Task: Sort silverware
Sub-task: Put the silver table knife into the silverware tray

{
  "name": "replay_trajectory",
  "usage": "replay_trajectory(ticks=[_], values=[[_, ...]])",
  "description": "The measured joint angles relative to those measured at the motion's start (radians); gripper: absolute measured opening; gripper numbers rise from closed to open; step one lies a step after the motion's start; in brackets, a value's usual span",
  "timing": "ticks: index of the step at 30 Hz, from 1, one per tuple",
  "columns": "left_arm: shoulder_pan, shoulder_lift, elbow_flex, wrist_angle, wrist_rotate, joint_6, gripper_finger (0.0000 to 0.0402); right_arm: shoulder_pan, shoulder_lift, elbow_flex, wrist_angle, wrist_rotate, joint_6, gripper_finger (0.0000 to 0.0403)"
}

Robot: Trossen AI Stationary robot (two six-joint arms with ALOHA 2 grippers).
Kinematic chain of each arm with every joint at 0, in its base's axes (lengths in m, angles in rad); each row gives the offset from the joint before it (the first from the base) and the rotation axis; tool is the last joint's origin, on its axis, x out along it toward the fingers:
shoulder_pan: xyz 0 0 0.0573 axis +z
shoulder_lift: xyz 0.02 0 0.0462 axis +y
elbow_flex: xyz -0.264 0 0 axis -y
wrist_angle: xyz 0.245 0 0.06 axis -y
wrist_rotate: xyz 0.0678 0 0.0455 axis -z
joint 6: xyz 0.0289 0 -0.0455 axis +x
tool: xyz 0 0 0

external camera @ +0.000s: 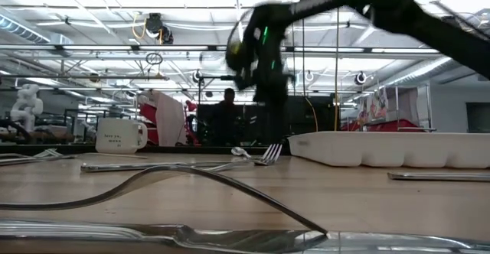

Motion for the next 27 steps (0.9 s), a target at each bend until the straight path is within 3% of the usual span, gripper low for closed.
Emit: replay_trajectory(ticks=[3, 6, 11, 16, 21, 27], values=[[0.111, 0.044, 0.000, 0.009, 0.032, -0.009, 0.0134, 0.016, -0.137, 0.014, -0.011, 0.002, 0.062, 0.0000], [0.244, 0.123, 0.000, 0.089, 0.183, 0.002, 0.0134, 0.035, -0.316, 0.015, -0.009, 0.009, 0.111, 0.0000], [0.435, 0.317, 0.000, 0.487, 0.651, 0.190, 0.0134, 0.074, -0.600, 0.017, 0.009, 0.038, 0.276, 0.0000], [0.594, 0.553, 0.000, 0.821, 1.022, 0.033, 0.0132, 0.146, -0.805, 0.016, 0.003, 0.232, 0.393, 0.0000], [0.694, 0.795, 0.017, 0.854, 1.219, -0.130, 0.0121, 0.225, -0.910, 0.016, -0.010, 0.307, 0.512, 0.0000], [0.714, 0.999, 0.131, 0.831, 1.381, -0.235, 0.0118, 0.282, -0.939, 0.015, -0.012, 0.327, 0.541, 0.0000]])
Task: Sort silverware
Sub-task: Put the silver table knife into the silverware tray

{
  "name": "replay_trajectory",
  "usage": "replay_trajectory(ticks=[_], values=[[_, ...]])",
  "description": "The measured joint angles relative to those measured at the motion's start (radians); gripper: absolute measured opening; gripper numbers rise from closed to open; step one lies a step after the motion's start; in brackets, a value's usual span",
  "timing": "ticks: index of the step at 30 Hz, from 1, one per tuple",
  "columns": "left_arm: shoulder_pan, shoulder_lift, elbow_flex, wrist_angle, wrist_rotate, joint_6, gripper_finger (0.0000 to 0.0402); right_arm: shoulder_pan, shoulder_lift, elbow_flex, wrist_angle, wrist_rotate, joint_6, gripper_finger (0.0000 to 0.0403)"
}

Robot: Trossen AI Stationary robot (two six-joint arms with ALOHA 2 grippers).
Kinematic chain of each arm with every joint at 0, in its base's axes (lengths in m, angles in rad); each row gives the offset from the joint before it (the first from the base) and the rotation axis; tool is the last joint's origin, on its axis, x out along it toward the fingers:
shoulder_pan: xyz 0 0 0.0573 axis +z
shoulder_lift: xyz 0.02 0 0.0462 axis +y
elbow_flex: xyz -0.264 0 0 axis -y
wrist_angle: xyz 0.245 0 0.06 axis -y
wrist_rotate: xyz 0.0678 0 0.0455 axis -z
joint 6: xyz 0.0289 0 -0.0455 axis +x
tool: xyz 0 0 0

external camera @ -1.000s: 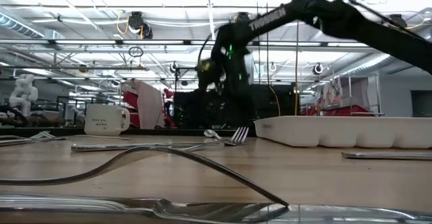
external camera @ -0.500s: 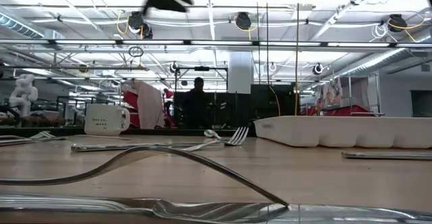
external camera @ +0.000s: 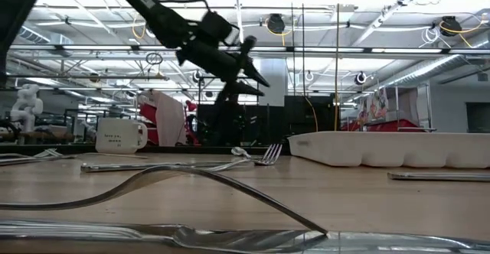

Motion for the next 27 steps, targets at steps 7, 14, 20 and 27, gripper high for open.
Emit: replay_trajectory(ticks=[7, 14, 20, 27], values=[[-0.010, 0.143, 0.316, -0.465, -0.154, 0.193, 0.0117, 0.024, 0.033, -0.001, 0.000, -0.004, -0.008, 0.0000], [-0.022, 0.257, 0.577, -0.679, -0.264, 0.376, 0.0117, 0.031, 0.062, -0.002, 0.000, -0.010, -0.021, 0.0000], [0.000, 0.374, 0.737, -0.829, -0.221, 0.386, 0.0113, 0.031, 0.068, -0.001, -0.001, -0.010, -0.022, 0.0000], [0.030, 0.450, 0.853, -0.975, -0.199, 0.577, 0.0073, 0.031, 0.068, -0.001, -0.001, -0.009, -0.017, 0.0000]])
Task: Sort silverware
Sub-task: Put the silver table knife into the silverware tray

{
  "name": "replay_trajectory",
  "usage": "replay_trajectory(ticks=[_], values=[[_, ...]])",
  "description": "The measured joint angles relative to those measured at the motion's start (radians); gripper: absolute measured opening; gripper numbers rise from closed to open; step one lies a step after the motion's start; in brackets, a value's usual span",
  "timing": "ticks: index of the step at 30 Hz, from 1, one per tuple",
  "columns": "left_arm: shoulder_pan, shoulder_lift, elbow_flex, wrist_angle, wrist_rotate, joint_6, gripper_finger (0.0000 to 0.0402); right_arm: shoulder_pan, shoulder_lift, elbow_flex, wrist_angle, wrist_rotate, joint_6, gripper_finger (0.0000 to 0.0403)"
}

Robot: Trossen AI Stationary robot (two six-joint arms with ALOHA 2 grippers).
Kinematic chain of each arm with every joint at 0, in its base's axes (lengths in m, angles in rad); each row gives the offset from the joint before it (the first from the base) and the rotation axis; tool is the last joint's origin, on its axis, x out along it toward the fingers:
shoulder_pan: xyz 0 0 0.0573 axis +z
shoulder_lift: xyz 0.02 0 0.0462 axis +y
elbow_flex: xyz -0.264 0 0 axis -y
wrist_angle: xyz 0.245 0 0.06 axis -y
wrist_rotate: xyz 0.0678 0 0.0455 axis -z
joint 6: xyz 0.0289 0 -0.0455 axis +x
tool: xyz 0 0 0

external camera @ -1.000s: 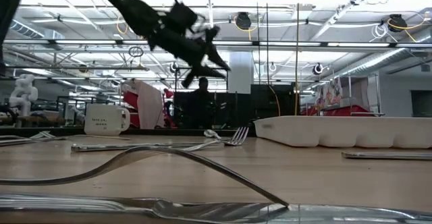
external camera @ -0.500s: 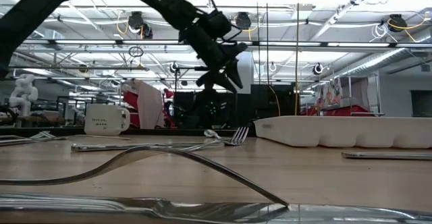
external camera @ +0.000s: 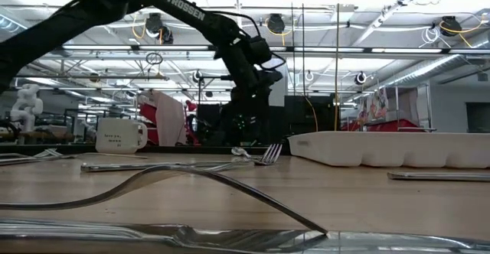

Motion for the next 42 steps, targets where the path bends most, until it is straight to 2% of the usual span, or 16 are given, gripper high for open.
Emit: replay_trajectory(ticks=[5, 9, 13, 16, 19, 21, 27, 30, 34, 42], values=[[0.034, 0.000, 0.010, -0.033, 0.073, 0.167, 0.0008, 0.000, 0.000, 0.000, 0.000, 0.000, 0.002, 0.0000], [0.046, 0.000, 0.010, -0.063, 0.126, 0.393, 0.0004, 0.000, 0.000, 0.000, 0.000, 0.000, 0.002, 0.0000], [0.042, 0.000, 0.009, -0.184, 0.118, 0.720, 0.0003, 0.000, 0.000, 0.000, 0.000, 0.000, 0.001, 0.0000], [0.031, 0.000, 0.009, -0.239, 0.072, 0.904, 0.0002, 0.000, 0.000, 0.000, 0.000, 0.000, 0.000, 0.0000], [0.011, 0.000, 0.008, -0.216, 0.026, 1.032, 0.0002, 0.000, 0.000, 0.000, 0.000, 0.000, 0.000, 0.0000], [-0.006, 0.000, 0.008, -0.176, 0.024, 1.060, 0.0002, 0.000, 0.000, 0.000, 0.000, 0.000, 0.000, 0.0000], [-0.071, 0.005, 0.008, -0.085, 0.014, 0.994, 0.0001, 0.000, 0.000, 0.000, 0.000, 0.000, -0.013, 0.0000], [-0.096, 0.020, 0.008, -0.088, -0.013, 0.908, 0.0001, 0.000, 0.000, 0.000, 0.000, 0.000, -0.017, 0.0000], [-0.115, 0.052, 0.008, -0.059, -0.095, 0.670, 0.0001, 0.000, -0.001, 0.000, 0.000, 0.000, -0.017, 0.0000], [-0.120, 0.076, 0.008, 0.029, -0.136, 0.163, 0.0000, 0.000, -0.001, 0.000, 0.000, -0.004, -0.016, 0.0000]])
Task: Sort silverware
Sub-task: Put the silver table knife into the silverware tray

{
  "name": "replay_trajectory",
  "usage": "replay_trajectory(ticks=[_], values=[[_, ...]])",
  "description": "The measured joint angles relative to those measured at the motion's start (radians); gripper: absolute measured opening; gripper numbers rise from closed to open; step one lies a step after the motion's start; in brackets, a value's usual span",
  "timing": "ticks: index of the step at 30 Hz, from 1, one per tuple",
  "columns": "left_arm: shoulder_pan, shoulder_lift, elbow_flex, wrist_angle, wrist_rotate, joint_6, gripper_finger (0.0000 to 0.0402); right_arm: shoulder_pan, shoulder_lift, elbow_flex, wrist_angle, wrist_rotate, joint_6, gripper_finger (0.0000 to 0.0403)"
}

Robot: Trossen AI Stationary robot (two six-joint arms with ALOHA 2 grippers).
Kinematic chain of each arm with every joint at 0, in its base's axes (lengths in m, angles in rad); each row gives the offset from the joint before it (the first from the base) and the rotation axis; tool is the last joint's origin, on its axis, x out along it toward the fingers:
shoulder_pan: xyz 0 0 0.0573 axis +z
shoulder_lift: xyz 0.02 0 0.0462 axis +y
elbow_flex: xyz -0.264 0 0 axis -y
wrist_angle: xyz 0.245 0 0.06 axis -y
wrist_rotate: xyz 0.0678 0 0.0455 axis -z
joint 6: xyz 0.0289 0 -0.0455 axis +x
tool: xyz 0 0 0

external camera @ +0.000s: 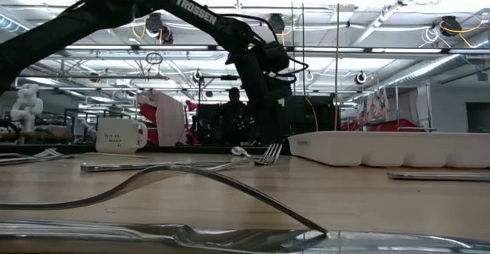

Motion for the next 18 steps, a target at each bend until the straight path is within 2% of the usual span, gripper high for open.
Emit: replay_trajectory(ticks=[4, 8, 12, 15, 18], values=[[0.021, 0.000, 0.000, 0.018, 0.001, -0.189, 0.0000, 0.010, 0.000, 0.000, 0.000, 0.000, -0.001, 0.0000], [0.052, 0.000, 0.000, 0.014, 0.023, -0.296, 0.0000, 0.027, 0.000, 0.000, 0.000, 0.000, -0.004, 0.0000], [0.074, 0.001, 0.000, 0.028, 0.073, -0.339, 0.0000, 0.042, 0.000, 0.000, 0.000, 0.000, -0.011, 0.0000], [0.102, 0.016, 0.002, 0.038, 0.150, -0.341, 0.0000, 0.051, 0.000, 0.000, 0.000, 0.000, -0.019, 0.0000], [0.128, 0.025, 0.000, 0.013, 0.164, -0.351, 0.0000, 0.052, 0.000, 0.000, 0.000, 0.000, -0.019, 0.0000]])
